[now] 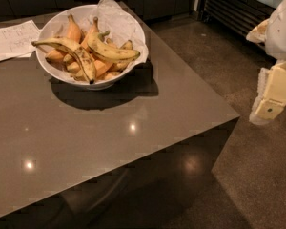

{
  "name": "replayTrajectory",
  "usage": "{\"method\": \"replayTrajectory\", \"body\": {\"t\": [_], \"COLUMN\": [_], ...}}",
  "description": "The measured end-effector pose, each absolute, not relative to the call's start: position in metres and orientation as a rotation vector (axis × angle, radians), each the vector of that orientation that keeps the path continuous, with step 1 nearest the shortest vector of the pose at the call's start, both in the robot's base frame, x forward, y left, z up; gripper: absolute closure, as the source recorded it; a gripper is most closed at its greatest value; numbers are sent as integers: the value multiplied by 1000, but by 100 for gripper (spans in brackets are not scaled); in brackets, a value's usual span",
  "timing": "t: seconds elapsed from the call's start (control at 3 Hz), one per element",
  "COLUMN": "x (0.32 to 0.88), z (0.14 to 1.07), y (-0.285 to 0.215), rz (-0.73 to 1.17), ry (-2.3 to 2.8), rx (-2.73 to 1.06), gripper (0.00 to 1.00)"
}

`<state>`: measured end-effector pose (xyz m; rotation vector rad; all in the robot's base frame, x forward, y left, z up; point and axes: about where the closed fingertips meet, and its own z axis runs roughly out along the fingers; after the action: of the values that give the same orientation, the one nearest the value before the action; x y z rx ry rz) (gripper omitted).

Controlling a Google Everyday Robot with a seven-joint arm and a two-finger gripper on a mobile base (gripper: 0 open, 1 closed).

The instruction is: Pick banana from white bowl

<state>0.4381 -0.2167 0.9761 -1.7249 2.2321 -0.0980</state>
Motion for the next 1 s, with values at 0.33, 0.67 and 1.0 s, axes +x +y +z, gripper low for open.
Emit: {"method": "replayTrajectory", "body": {"t": [0.33, 0.67, 1.0], "x": [443, 457, 470], "z": [981, 986, 986], "y": [-213, -201, -177], "rz": [-102, -119, -139], "ry": [2223, 2217, 2181], "rx": [-1723, -1762, -1853], "gripper": [0, 0, 0]}}
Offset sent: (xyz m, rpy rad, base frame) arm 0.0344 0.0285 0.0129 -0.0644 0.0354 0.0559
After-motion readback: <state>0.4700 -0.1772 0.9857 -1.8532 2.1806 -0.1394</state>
